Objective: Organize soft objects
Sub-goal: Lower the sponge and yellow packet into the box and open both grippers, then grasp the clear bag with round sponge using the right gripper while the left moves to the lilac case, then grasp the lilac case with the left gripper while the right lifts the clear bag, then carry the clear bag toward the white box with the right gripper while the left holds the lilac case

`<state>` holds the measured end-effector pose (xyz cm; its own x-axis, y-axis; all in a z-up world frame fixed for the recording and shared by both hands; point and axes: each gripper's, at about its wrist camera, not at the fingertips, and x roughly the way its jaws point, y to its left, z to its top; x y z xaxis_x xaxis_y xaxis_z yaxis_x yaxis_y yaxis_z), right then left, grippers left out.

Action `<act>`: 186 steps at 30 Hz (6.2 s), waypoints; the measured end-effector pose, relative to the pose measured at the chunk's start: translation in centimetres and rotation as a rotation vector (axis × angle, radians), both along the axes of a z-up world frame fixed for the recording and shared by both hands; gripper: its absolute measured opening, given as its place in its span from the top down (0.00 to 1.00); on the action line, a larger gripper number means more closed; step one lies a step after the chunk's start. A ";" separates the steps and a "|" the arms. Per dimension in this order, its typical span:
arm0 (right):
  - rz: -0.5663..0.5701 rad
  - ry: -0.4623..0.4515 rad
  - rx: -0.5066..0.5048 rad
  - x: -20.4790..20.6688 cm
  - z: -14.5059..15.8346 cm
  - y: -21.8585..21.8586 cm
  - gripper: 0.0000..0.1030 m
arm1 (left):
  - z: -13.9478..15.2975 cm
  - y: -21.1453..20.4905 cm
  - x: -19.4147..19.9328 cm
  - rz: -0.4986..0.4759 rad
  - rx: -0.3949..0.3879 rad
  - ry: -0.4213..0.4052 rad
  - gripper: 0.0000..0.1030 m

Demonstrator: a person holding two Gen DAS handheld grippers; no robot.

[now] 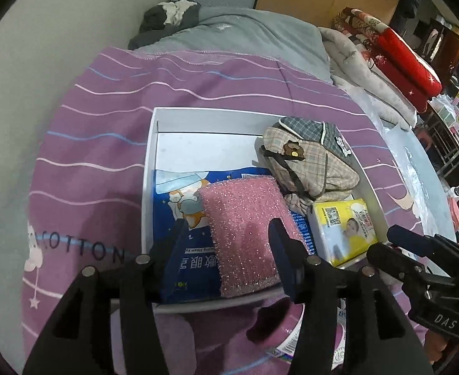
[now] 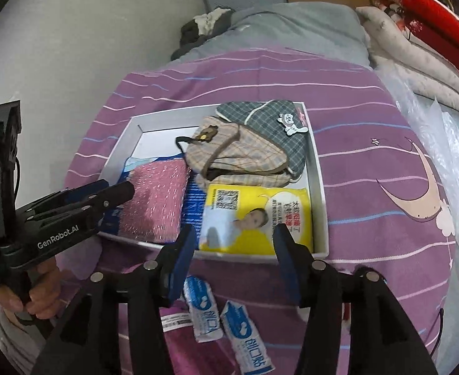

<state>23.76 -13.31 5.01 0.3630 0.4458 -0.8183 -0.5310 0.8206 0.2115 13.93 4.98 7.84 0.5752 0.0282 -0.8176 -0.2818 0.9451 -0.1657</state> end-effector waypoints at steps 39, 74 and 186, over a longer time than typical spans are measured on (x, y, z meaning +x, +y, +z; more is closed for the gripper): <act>0.098 -0.046 0.029 -10.1 4.8 1.8 0.31 | 5.2 3.0 -10.3 0.058 -0.012 -0.009 0.47; 0.385 0.051 -0.102 -18.6 -3.6 12.0 0.29 | -1.0 6.7 -14.9 0.087 0.038 0.087 0.47; 0.052 0.162 0.225 -16.4 -3.4 2.2 0.94 | -2.2 1.6 -12.1 0.003 0.085 0.085 0.54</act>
